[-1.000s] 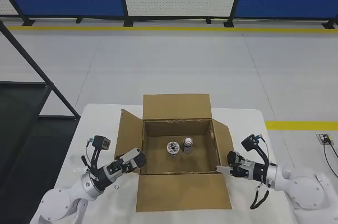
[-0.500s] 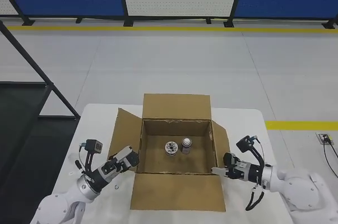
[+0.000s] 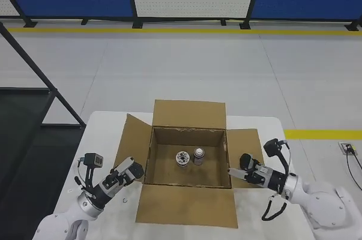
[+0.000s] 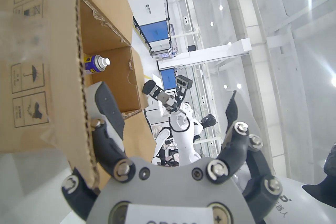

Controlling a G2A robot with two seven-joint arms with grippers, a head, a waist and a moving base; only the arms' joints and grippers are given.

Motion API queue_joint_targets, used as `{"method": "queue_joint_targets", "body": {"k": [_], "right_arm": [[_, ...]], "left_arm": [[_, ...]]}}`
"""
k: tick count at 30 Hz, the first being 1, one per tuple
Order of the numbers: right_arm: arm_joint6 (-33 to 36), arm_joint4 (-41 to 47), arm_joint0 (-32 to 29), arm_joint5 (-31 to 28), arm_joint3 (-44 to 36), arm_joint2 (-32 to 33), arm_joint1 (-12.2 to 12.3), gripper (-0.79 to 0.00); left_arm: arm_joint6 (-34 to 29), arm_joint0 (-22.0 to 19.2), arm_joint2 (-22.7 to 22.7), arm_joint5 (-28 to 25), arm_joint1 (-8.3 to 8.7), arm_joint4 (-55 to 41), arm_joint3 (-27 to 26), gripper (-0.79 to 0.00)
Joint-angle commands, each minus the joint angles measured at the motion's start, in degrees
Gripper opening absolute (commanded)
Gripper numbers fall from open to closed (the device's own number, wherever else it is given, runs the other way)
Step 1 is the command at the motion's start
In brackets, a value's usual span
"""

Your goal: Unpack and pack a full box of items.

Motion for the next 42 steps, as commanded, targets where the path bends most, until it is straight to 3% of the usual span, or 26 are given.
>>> {"method": "queue_joint_targets", "body": {"k": [1, 9, 14, 27, 29, 32, 42], "right_arm": [[-2.1, -0.5, 0.1, -0.8, -1.0, -1.1, -0.2, 0.0], [-3.7, -7.1, 5.7, -1.1, -1.5, -10.6, -1.4, 0.0], [-5.0, -13.8, 10.8, 3.1, -0.1, -17.3, -2.6, 0.0], [-5.1, -14.0, 10.7, 3.2, -0.1, -17.3, -2.6, 0.0], [-4.5, -20.3, 10.9, 5.3, -0.7, -18.7, -2.7, 0.0], [-4.0, -33.9, 12.9, 13.4, -2.2, -23.8, -3.5, 0.0], [5.8, -45.1, 26.5, 17.3, 6.5, -35.5, -7.1, 0.0]], "left_arm": [[0.3, 0.6, -0.4, -0.1, 0.03, -0.3, -0.1, 0.0], [0.6, 2.8, -2.1, -1.4, 0.17, -2.5, 0.0, 0.0], [0.4, 3.5, -2.6, -2.5, 0.19, -4.1, 0.4, 0.0], [-1.7, 2.4, -1.3, -6.4, 0.09, -6.8, 1.0, 0.0], [-1.9, 2.0, -1.2, -6.3, 0.12, -6.8, 1.1, 0.0], [-2.5, 1.3, -1.0, -5.7, 0.18, -6.7, 1.6, 0.0], [-3.9, 0.6, -1.0, -6.3, 0.3, -7.9, 1.9, 0.0]]}}
